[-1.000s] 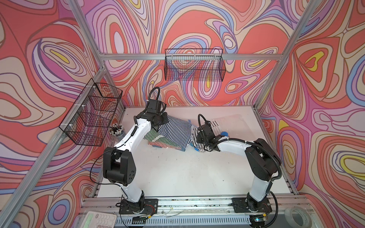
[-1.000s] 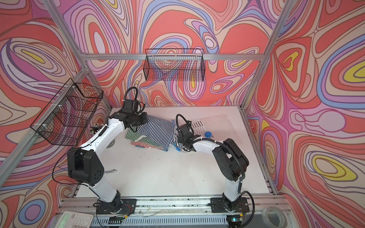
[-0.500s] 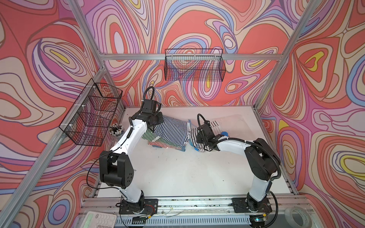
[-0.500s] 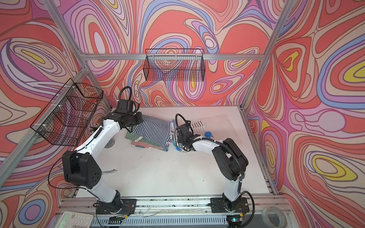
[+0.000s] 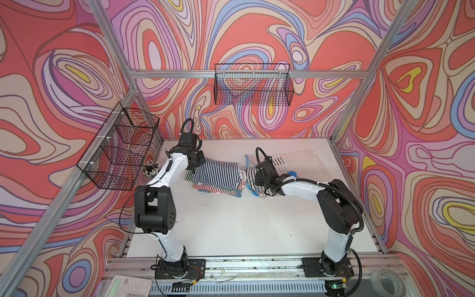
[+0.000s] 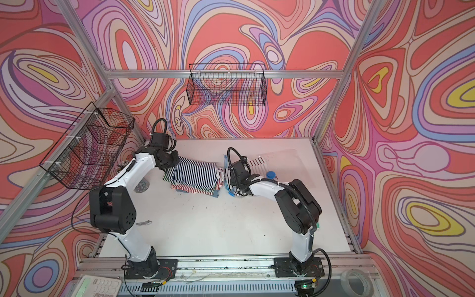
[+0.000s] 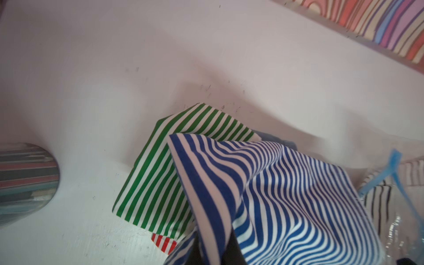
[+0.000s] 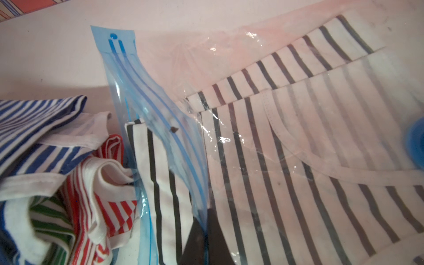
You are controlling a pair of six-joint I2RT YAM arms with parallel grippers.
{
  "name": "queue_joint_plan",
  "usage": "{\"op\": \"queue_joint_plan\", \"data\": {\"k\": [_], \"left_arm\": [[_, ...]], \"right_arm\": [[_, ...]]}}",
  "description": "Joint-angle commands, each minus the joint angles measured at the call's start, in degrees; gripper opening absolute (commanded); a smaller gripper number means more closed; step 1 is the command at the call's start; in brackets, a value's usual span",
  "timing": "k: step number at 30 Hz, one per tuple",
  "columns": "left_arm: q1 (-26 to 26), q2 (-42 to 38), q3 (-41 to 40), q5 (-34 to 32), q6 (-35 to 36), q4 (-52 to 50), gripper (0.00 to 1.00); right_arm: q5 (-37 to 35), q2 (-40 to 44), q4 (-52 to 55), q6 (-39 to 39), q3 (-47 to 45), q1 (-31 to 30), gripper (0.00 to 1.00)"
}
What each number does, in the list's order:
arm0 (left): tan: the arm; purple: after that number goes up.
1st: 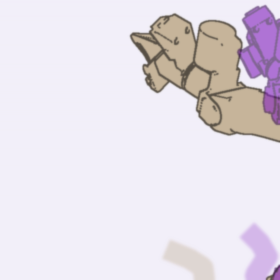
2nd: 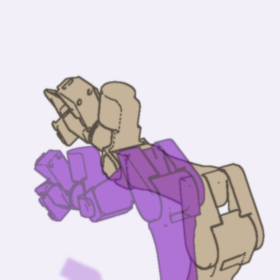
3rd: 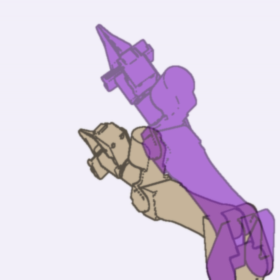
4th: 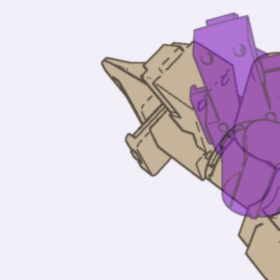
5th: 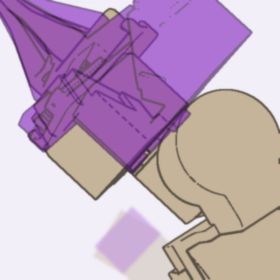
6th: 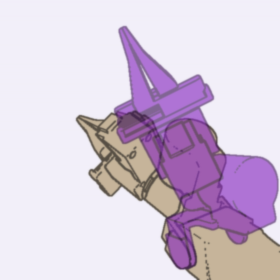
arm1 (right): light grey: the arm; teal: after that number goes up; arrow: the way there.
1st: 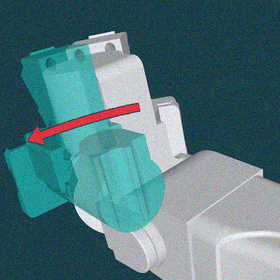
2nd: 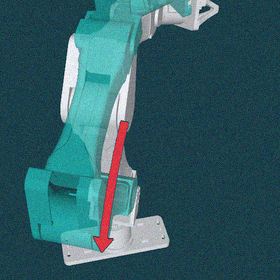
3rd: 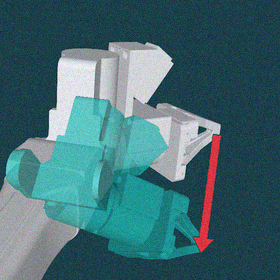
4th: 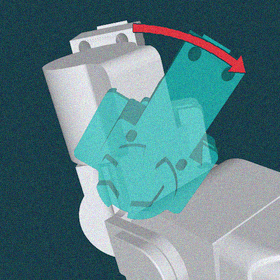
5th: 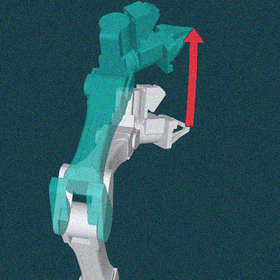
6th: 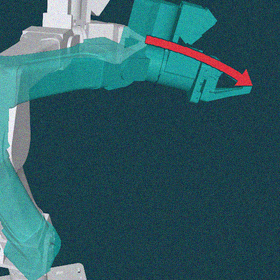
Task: Take the tank top out of the vacuum bag
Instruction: Place the tank top on the tank top.
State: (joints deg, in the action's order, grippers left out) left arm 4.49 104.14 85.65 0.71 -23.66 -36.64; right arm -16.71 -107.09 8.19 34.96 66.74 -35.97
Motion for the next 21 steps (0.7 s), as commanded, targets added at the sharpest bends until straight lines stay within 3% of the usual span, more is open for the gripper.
{"op": "queue_joint_plan", "data": {"k": [1,2,4,6,11,14,21], "left_arm": [[-0.3,3.2,3.1,-4.0,2.0,-4.6,0.00],[-0.2,4.0,3.4,-5.5,2.1,-4.6,0.00],[-0.3,4.8,3.6,-8.0,2.3,-5.0,0.14],[-0.2,4.3,3.0,-9.9,2.4,-4.6,0.16],[-0.2,-1.3,-2.7,-10.3,1.1,1.1,0.63],[-0.2,-6.2,-7.4,-8.9,0.6,5.8,0.83],[0.2,-15.7,-15.6,-0.7,-0.1,13.4,0.85]], "right_arm": [[-0.5,-0.9,0.9,-0.6,1.5,0.3,0.00],[-0.5,-0.9,1.0,-0.7,1.5,0.3,0.00],[-0.5,-1.1,1.0,-0.8,1.6,0.3,0.00],[-0.5,-1.3,1.4,-0.9,1.9,0.3,0.00],[-0.4,-1.4,1.6,-1.0,2.2,0.3,0.00],[-0.3,-1.5,2.0,-1.1,2.5,0.3,0.00],[0.0,-1.3,2.3,-1.0,2.5,0.2,0.00]]}}
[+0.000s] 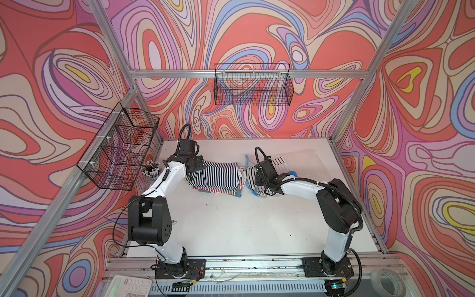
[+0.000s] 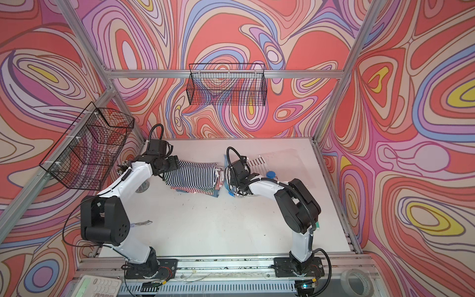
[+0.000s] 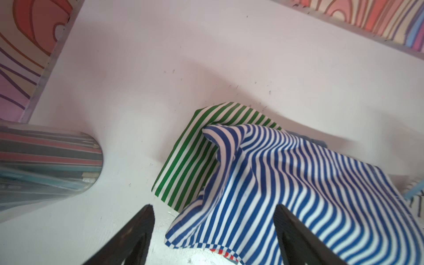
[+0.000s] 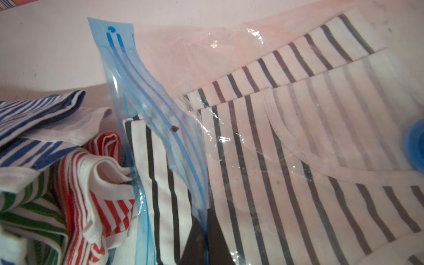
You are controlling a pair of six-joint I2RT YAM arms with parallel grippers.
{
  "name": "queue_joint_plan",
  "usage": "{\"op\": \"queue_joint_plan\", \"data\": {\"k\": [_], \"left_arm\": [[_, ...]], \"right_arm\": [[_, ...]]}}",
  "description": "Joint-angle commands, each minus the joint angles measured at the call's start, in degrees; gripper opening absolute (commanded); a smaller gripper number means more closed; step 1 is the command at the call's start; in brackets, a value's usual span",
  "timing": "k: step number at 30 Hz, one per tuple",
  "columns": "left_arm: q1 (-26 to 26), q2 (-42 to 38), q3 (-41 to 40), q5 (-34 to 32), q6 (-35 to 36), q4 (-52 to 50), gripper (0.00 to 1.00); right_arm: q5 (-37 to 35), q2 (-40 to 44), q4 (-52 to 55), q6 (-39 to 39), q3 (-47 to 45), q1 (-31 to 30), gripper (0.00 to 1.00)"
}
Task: Take the tank top out of the vacuum bag
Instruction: Place the tank top on the tank top.
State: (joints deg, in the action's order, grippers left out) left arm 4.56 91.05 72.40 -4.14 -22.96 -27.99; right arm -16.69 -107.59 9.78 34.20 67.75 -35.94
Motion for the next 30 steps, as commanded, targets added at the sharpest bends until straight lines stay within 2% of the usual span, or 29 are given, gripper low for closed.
{"op": "queue_joint_plan", "data": {"k": [1,5,11,22,26,30], "left_arm": [[0.3,-3.6,-3.4,6.0,-1.2,5.9,0.86],[2.1,-5.1,-7.7,14.0,-3.3,12.0,0.86],[7.4,-0.3,-8.1,16.4,-3.0,12.4,0.86],[10.7,13.2,-5.3,12.9,-2.4,9.1,0.84],[11.9,14.6,-6.3,11.9,-1.4,7.8,0.77],[13.9,14.9,-7.7,11.2,-0.7,6.6,0.76]], "right_arm": [[0.1,-0.8,0.7,-0.1,1.4,0.2,0.00],[0.8,-0.7,0.3,0.2,1.2,0.3,0.00],[1.9,-0.7,-0.2,0.7,1.1,0.3,0.00],[1.8,1.7,-0.7,1.2,-1.2,0.2,0.00],[2.0,2.3,-0.6,1.2,-1.6,0.3,0.00],[2.0,2.6,0.0,1.0,-1.3,0.3,0.00]]}}
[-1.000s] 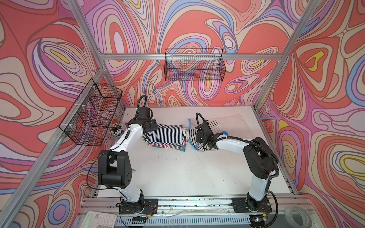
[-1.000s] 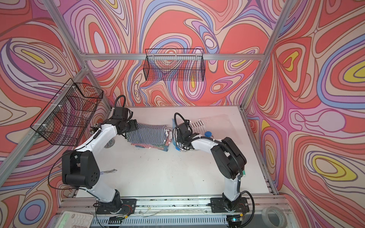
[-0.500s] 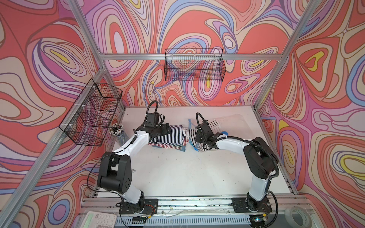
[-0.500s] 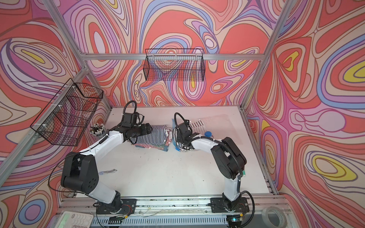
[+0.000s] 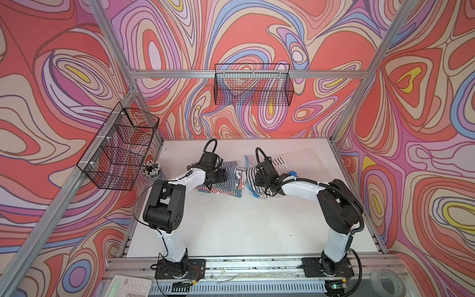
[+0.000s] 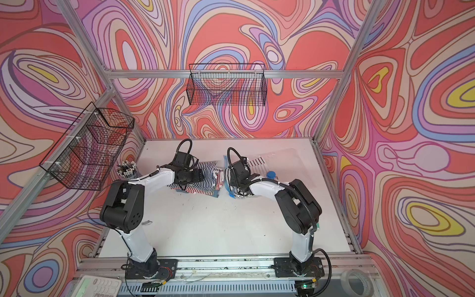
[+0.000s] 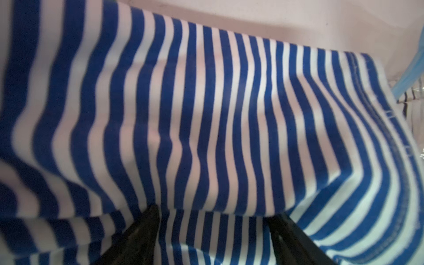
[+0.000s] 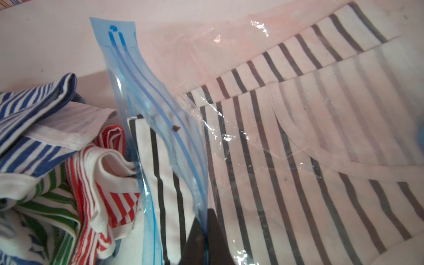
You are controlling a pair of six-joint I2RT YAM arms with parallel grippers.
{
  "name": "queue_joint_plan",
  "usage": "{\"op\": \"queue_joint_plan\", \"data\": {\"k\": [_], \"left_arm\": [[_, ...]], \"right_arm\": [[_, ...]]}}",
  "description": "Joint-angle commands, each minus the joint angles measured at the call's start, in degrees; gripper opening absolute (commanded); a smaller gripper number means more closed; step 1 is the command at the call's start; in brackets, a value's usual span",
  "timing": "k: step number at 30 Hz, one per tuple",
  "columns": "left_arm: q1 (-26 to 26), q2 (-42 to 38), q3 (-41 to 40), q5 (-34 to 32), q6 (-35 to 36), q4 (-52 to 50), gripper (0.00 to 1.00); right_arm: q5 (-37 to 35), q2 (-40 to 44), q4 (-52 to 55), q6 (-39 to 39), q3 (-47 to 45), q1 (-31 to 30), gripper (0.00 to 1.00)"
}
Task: Take the tank top out of the vacuum bag
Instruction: Place the tank top on the tank top, then take out the tank top from the vacuum bag.
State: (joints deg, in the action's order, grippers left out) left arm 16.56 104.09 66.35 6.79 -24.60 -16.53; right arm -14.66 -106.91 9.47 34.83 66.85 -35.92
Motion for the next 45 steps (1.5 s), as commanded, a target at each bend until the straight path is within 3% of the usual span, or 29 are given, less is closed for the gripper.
{"op": "queue_joint_plan", "data": {"k": [1,15,27,36,45], "left_arm": [[2.6,2.0,-1.7,-0.1,1.1,-5.7,0.76],[5.2,-2.9,-2.6,-3.2,1.1,-11.5,0.75],[11.8,-14.9,-2.3,3.1,-4.9,-5.4,0.82],[14.2,-9.1,-2.3,11.6,-12.5,8.0,0.82],[16.1,-1.8,3.0,14.9,-15.0,11.0,0.82]], "right_arm": [[0.1,2.0,0.5,0.2,-0.3,0.2,0.00],[1.3,2.5,0.7,0.2,0.0,0.2,0.00],[-0.2,5.7,1.1,1.1,-2.0,0.3,0.00],[0.0,9.6,0.0,2.2,-3.8,1.0,0.00],[1.8,11.5,-1.5,3.6,-5.6,2.2,0.00]]}}
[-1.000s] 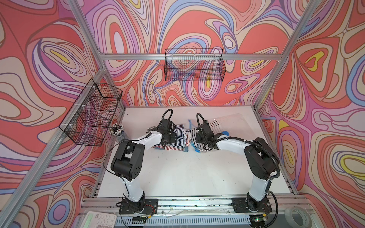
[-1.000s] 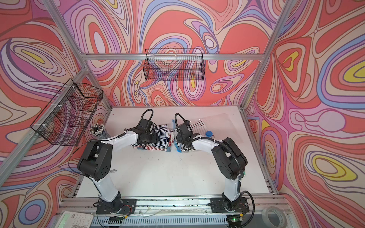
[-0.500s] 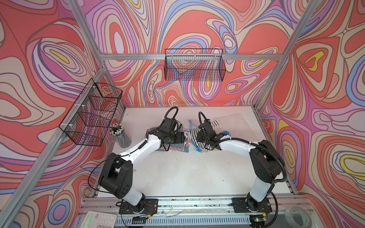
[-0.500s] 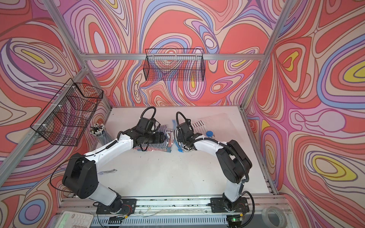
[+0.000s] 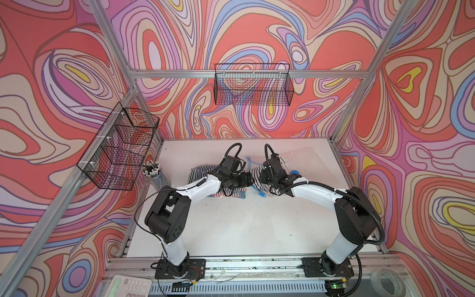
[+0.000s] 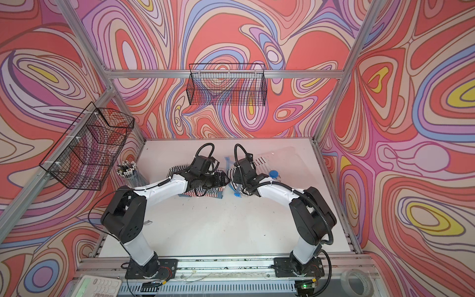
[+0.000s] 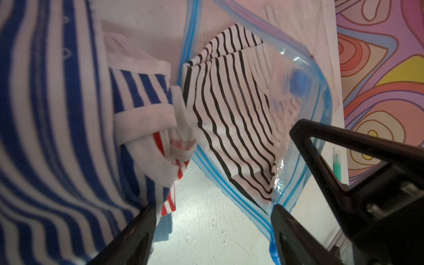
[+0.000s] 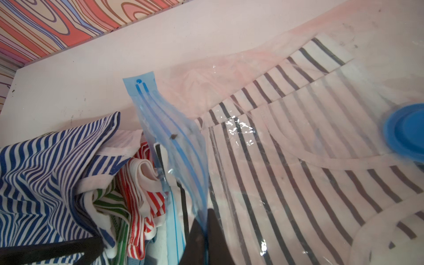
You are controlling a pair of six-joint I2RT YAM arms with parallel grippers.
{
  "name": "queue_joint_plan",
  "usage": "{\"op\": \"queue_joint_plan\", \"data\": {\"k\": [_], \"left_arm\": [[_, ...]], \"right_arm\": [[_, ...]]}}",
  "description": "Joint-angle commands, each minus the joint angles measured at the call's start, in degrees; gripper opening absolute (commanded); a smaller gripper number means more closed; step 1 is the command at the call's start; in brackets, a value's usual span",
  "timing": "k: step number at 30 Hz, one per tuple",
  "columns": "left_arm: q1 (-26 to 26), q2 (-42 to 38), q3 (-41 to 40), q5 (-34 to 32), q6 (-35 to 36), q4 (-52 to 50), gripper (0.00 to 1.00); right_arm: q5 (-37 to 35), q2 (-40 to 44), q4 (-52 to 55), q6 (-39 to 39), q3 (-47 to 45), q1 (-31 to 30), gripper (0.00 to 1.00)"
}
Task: Take the tank top out of the vacuum bag
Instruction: Take out the tank top from the vacuum bag.
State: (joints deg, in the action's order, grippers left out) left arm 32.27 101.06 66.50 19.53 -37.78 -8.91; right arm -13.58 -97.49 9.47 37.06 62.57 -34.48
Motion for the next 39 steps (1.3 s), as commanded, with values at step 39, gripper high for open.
{"op": "queue_joint_plan", "data": {"k": [39], "left_arm": [[2.5,15.5,14.8,-0.1,-0.8,-1.7,0.74]], "right_arm": [[1.4,5.5,-3.2,3.9,-3.5,2.0,0.00]]}}
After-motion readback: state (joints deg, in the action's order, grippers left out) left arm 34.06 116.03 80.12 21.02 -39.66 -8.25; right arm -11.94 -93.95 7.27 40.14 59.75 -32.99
